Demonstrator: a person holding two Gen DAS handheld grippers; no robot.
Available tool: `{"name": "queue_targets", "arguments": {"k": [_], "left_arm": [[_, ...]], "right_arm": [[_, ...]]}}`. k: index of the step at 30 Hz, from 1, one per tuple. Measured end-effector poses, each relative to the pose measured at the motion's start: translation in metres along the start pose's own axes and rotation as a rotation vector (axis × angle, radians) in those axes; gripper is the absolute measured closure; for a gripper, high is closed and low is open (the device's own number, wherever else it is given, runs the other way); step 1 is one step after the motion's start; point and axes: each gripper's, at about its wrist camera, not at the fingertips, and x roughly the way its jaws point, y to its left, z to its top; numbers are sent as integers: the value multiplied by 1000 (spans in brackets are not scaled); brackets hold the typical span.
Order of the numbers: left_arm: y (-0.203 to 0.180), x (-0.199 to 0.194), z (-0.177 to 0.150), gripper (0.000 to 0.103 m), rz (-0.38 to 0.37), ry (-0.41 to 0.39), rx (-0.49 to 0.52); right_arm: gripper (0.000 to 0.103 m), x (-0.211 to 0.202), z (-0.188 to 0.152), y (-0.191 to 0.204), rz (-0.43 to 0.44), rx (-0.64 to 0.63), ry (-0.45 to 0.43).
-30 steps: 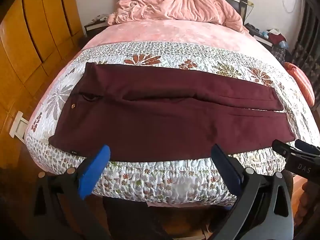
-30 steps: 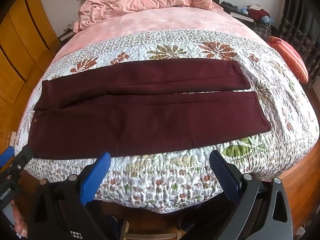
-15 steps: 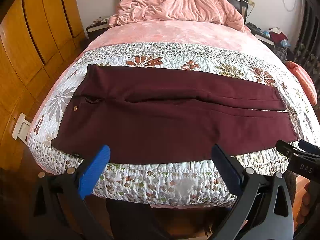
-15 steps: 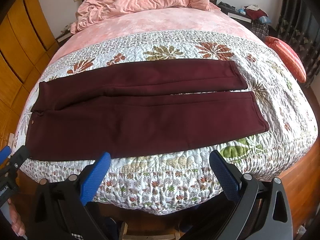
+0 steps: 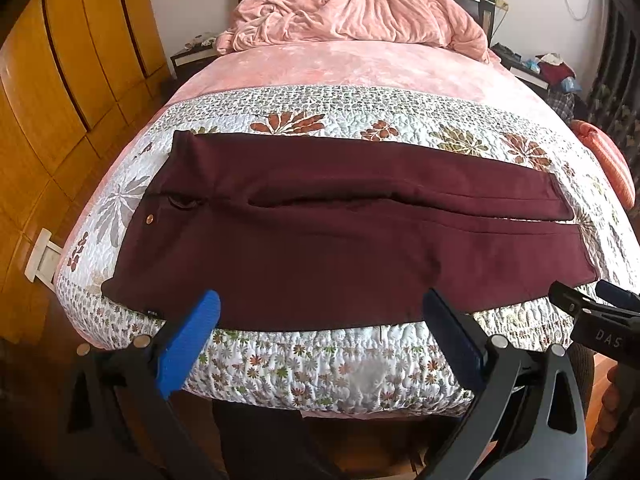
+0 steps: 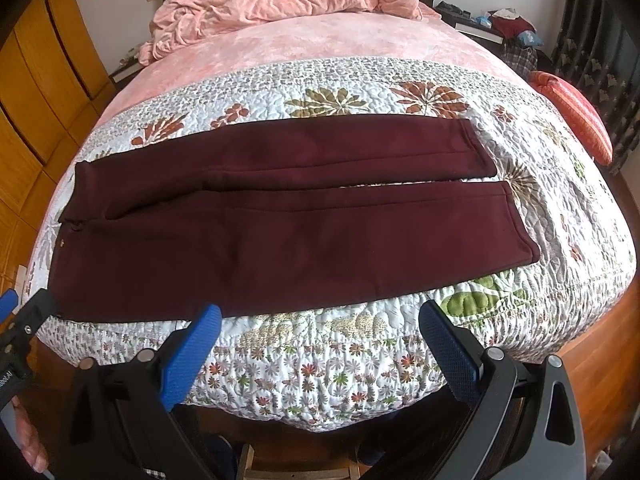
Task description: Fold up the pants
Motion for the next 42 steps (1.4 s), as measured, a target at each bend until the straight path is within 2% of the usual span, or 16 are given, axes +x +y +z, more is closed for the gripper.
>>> {"name": "queue_targets", "arguments": {"k": [42], "left_arm": [[-5,7,3,3,-1,13,3]], "right_arm": [[4,4,1,-2,-4,-2,0]]}}
